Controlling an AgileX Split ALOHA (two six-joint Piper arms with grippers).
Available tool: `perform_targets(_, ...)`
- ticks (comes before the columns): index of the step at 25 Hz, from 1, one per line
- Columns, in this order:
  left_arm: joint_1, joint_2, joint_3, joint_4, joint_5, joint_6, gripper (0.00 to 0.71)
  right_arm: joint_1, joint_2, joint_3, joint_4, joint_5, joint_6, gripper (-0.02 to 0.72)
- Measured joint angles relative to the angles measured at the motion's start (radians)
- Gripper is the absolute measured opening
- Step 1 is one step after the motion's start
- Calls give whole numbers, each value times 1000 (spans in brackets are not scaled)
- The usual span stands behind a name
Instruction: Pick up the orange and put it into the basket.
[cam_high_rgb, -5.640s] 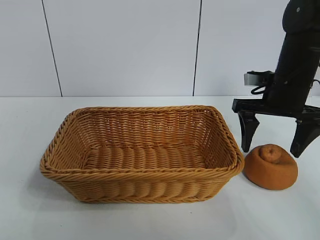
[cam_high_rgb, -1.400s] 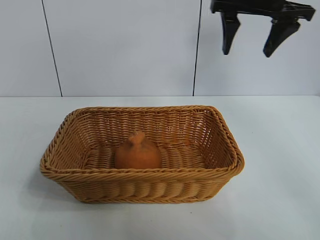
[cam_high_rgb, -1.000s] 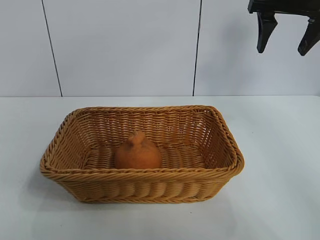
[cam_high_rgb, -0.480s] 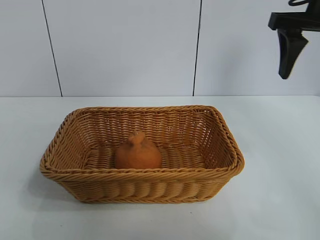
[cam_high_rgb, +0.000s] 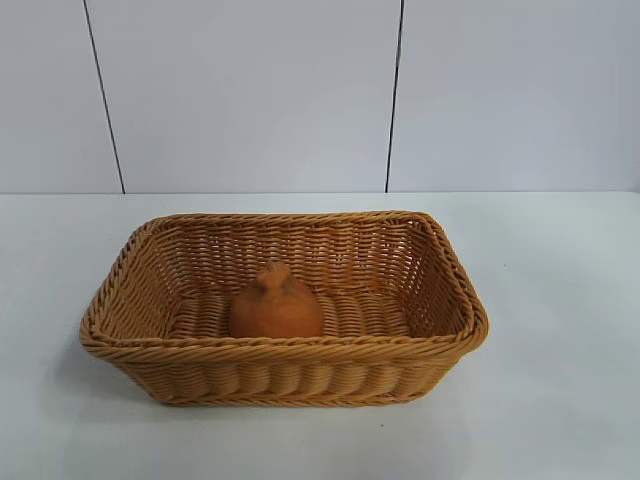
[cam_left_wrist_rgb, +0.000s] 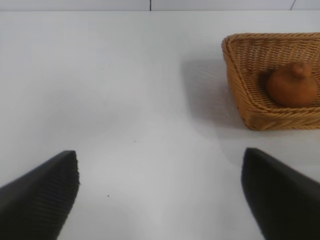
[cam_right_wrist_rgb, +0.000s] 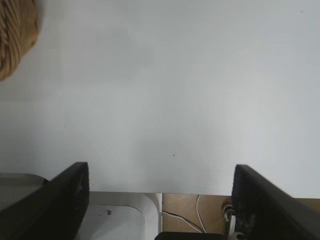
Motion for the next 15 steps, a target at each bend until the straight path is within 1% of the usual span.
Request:
perform_targets(1, 0, 0, 0, 0, 0, 0, 630, 0, -53, 40, 0, -9, -10, 545)
perform_targets(3, 0, 0, 0, 0, 0, 0, 630, 0, -155, 84, 0, 4, -22, 545)
perform_targets(10, 0, 0, 0, 0, -2, 0, 630, 0, -451, 88, 0, -3, -30, 545)
perform_targets(15, 0, 0, 0, 0, -2, 0, 630, 0, -603, 91, 0, -3, -30, 545)
